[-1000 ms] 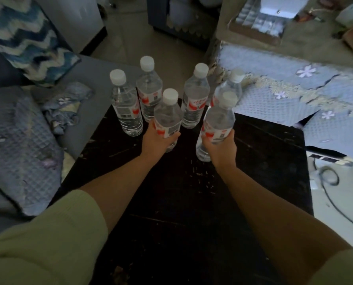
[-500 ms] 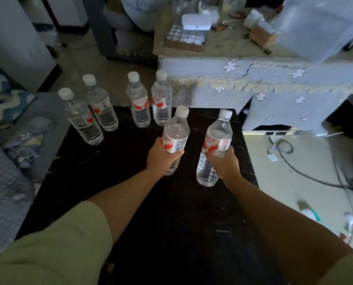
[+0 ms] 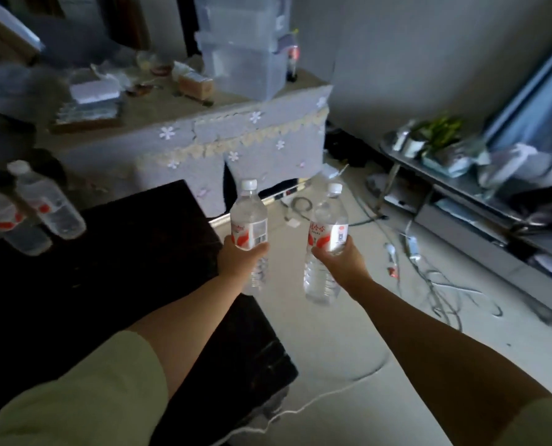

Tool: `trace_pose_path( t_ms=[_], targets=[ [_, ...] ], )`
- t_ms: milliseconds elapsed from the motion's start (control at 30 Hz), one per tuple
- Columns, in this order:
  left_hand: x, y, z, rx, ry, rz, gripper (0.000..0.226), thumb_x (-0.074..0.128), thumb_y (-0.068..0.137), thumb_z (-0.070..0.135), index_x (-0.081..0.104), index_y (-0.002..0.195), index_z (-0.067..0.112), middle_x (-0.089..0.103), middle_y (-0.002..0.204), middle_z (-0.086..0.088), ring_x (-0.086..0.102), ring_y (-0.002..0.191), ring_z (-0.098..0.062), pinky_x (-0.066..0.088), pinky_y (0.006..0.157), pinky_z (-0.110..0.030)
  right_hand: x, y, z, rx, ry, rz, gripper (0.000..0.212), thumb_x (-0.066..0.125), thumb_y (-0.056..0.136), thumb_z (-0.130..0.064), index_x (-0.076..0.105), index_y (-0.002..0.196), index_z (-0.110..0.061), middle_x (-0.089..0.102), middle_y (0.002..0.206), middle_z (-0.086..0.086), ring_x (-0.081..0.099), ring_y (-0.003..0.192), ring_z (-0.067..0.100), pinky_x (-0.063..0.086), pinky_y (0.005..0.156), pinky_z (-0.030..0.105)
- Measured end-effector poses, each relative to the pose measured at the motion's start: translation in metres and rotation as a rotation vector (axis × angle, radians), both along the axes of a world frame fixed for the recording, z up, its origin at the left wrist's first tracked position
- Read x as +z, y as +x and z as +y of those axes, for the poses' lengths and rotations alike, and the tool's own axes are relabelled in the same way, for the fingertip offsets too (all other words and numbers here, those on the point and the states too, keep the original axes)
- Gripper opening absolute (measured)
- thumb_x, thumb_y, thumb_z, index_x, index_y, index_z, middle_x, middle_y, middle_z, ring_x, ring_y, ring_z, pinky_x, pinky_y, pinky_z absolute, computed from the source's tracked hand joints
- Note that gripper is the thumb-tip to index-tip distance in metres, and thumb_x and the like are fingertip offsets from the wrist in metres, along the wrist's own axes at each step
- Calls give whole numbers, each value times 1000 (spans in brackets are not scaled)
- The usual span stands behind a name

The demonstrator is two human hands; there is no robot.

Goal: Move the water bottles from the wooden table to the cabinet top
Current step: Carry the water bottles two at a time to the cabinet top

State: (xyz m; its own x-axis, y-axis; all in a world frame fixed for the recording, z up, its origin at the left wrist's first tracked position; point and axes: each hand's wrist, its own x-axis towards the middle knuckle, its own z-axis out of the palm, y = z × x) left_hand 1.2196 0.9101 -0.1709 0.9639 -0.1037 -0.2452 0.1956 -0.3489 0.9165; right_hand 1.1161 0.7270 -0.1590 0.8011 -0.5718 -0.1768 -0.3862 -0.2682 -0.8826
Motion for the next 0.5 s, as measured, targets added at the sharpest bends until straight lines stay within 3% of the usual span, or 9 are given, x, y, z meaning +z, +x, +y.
trace_pose_path(
  t_ms=[100,200,500],
  targets=[
    [2,-46,-70,-137,41,-25,63,81,67,39,54,117,11,67,109,-7,64,95,-24,50,83,-32,10,-67,-57,-151,-18,5,59,75,77,-38,51,125,-13,66,112,6,64,101,24,51,89,37],
    [5,-87,-132,-291,58,-41,59,80,68,41,55,114,13,66,108,-4,64,96,-24,50,86,-31,16,-125,-102,-273,-29,-19,54,75,78,-32,53,122,-12,67,110,9,64,99,25,52,91,41],
    [12,-189,-272,-658,124,-69,52,81,64,43,50,100,22,60,94,5,58,80,-18,42,70,-24,16,-274,-187,-622,-45,8,41,75,77,-32,53,107,-19,68,96,2,65,82,17,53,74,34]
  ],
)
